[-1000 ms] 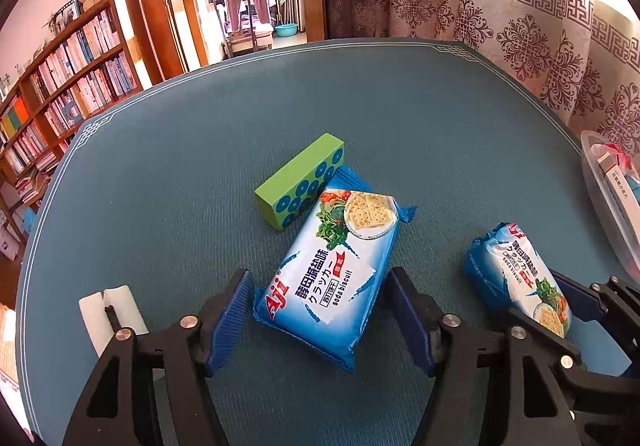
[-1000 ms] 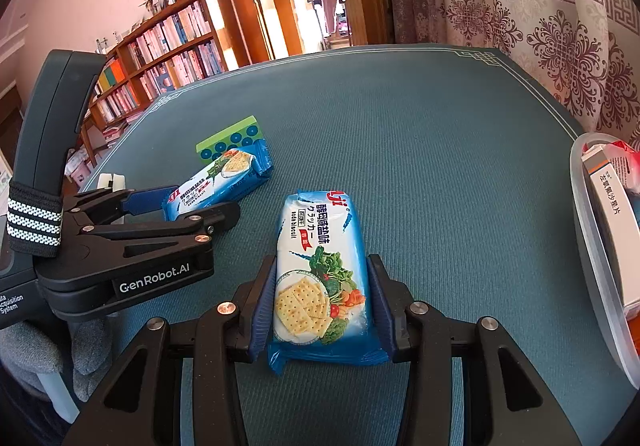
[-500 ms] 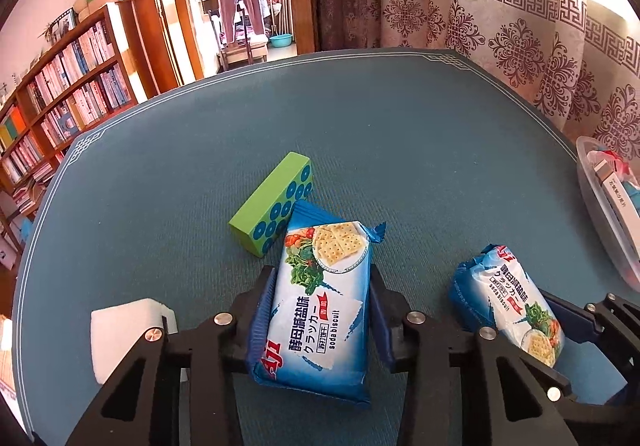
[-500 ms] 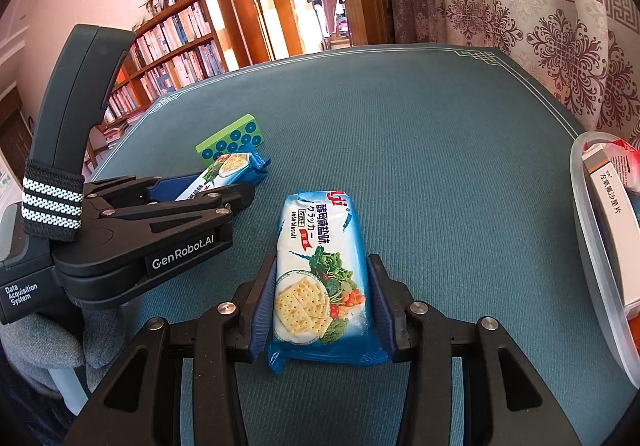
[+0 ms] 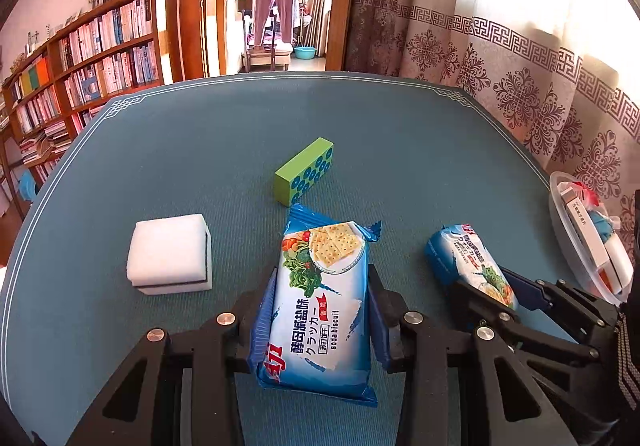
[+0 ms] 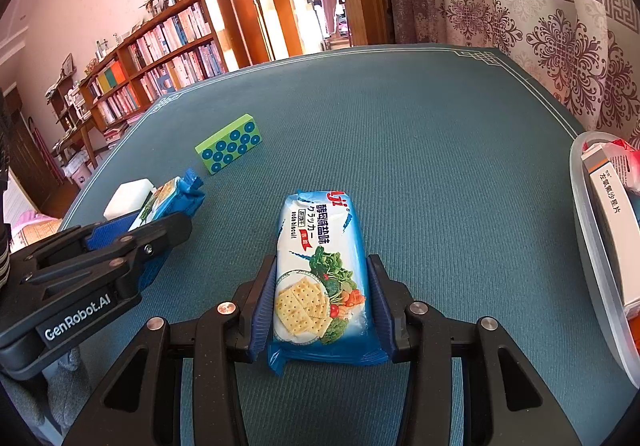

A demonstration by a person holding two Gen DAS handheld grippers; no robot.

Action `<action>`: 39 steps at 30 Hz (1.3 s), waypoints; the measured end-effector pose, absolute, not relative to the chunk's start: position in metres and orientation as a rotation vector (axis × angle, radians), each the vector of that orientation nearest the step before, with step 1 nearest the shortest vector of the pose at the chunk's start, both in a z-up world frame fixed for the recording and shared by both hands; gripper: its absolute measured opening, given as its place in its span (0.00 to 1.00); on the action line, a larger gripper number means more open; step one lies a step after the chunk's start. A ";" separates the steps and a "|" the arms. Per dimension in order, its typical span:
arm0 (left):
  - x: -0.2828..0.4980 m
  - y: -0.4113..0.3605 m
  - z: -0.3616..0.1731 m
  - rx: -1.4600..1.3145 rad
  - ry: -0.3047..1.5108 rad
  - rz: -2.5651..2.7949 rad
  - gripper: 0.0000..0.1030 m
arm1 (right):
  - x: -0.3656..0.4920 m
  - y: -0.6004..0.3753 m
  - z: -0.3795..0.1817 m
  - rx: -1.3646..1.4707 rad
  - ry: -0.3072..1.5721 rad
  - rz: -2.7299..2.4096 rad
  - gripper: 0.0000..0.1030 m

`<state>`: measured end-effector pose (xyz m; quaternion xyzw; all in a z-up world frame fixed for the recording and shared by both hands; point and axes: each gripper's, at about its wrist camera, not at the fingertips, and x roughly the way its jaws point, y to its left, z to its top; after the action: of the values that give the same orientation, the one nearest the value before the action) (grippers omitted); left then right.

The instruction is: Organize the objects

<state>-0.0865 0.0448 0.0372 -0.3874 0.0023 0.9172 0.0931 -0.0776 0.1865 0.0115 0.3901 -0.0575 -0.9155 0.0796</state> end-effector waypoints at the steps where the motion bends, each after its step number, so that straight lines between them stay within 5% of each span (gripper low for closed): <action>1: -0.084 0.046 0.037 -1.146 0.017 2.728 0.42 | -0.078 0.187 0.012 1.167 -0.173 -2.739 0.43; 39: -0.050 0.093 0.034 -1.102 0.163 2.650 0.42 | 0.027 0.315 0.087 0.853 -0.470 -3.102 0.41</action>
<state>-0.0497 0.0926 0.0344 -0.3800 0.0562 0.9137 0.1329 0.0275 0.3146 0.0870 0.2619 -0.1444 -0.9527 -0.0545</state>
